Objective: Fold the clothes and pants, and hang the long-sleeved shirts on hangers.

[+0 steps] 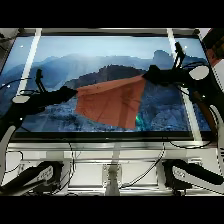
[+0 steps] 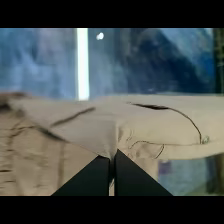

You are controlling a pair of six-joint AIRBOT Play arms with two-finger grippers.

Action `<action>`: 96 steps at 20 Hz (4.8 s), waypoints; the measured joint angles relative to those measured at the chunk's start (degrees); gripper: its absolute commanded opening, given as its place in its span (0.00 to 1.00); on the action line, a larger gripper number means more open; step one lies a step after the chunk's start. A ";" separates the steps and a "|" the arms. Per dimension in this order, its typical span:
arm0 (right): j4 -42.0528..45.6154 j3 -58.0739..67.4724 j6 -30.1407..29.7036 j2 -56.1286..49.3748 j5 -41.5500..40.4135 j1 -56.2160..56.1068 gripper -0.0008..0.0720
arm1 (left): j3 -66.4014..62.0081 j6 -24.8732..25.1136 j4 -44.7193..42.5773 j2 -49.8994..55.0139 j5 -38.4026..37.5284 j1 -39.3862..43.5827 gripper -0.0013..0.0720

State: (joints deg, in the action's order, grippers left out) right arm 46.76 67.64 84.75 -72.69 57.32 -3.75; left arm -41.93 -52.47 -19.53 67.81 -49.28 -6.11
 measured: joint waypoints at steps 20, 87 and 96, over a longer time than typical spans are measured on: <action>16.85 -18.64 14.95 1.64 5.31 -20.50 0.12 | -8.44 -8.66 -36.72 9.90 -28.83 -1.77 0.12; 14.43 12.98 -12.61 -6.10 -2.03 9.18 0.02 | -37.16 -19.56 -52.41 6.43 -33.73 -2.14 0.20; 31.61 21.66 -2.14 1.11 10.60 38.95 0.02 | -37.16 -19.56 -52.41 6.40 -33.73 -2.14 0.20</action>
State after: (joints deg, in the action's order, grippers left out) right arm 78.37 89.30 82.61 -71.57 67.92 35.20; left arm -79.09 -72.03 -71.94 74.22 -83.00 -8.25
